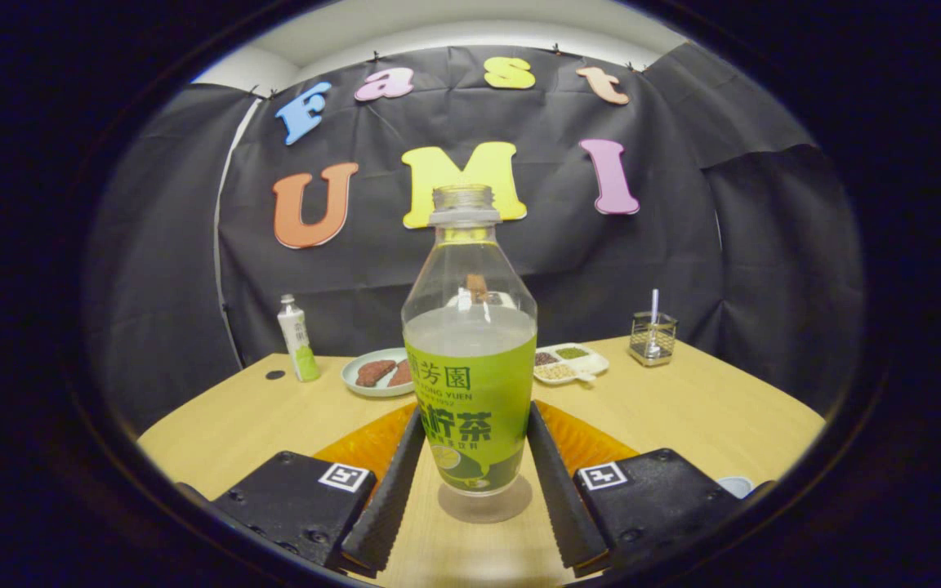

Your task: Take the bottle from table, then pour the juice into the cup, finally place the bottle on the coaster

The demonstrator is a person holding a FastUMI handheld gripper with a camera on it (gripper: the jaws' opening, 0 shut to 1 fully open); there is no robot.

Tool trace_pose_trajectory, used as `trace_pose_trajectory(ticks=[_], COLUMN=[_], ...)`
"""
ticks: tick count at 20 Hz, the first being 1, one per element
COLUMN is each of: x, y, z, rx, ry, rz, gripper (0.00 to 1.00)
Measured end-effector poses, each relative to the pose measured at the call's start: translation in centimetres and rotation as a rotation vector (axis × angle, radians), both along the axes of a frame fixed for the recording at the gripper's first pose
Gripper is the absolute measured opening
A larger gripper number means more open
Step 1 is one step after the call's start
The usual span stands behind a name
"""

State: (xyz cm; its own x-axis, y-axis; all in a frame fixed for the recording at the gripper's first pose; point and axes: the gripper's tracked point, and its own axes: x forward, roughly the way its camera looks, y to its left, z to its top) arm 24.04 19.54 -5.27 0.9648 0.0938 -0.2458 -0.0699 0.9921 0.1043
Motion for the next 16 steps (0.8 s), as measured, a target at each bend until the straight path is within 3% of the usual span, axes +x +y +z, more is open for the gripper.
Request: trace_pose_trajectory(ticks=[6, 16], x=[1.4, 2.1], y=[0.4, 0.2], z=[-3.6, -5.8], rx=[-0.030, -0.047], ry=[0.072, 0.072], rz=[0.003, -0.020], gripper=[0.79, 0.79])
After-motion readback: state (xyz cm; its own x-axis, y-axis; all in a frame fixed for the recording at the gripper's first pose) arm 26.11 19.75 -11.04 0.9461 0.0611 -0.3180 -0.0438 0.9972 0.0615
